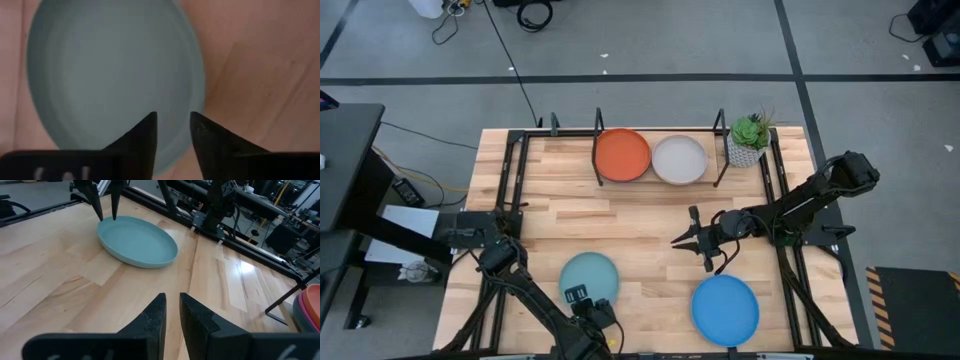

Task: Place and stack plates onto a shelf
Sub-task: Stack the light blue plate on top of the gray plate on the shelf

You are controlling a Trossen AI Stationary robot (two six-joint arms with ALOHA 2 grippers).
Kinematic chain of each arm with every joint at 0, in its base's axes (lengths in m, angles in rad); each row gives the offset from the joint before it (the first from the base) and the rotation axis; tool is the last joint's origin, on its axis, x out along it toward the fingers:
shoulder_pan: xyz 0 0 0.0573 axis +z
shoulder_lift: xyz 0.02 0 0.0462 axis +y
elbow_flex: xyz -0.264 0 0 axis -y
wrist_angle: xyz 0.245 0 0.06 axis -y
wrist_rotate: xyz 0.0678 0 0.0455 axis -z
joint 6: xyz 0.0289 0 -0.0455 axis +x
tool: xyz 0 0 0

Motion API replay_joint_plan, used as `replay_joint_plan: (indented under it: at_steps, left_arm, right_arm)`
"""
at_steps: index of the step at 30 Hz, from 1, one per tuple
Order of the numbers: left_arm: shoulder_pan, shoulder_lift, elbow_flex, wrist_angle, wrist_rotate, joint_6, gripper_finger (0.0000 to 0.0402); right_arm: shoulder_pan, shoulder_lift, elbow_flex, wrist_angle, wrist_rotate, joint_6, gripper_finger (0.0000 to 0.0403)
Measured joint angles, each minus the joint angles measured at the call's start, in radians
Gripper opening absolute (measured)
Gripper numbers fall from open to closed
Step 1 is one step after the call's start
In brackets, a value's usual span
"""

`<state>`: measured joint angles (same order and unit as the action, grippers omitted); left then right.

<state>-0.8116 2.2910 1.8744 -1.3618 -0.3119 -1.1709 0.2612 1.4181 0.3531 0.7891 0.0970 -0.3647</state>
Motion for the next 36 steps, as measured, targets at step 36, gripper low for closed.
replay_joint_plan:
  at_steps: [36]
  left_arm:
    - [0.08,-0.114,-0.163,0.254,0.069,0.051,0.0142]
  right_arm:
    - [0.006,0.0,0.0,0.014,-0.072,0.013,0.0059]
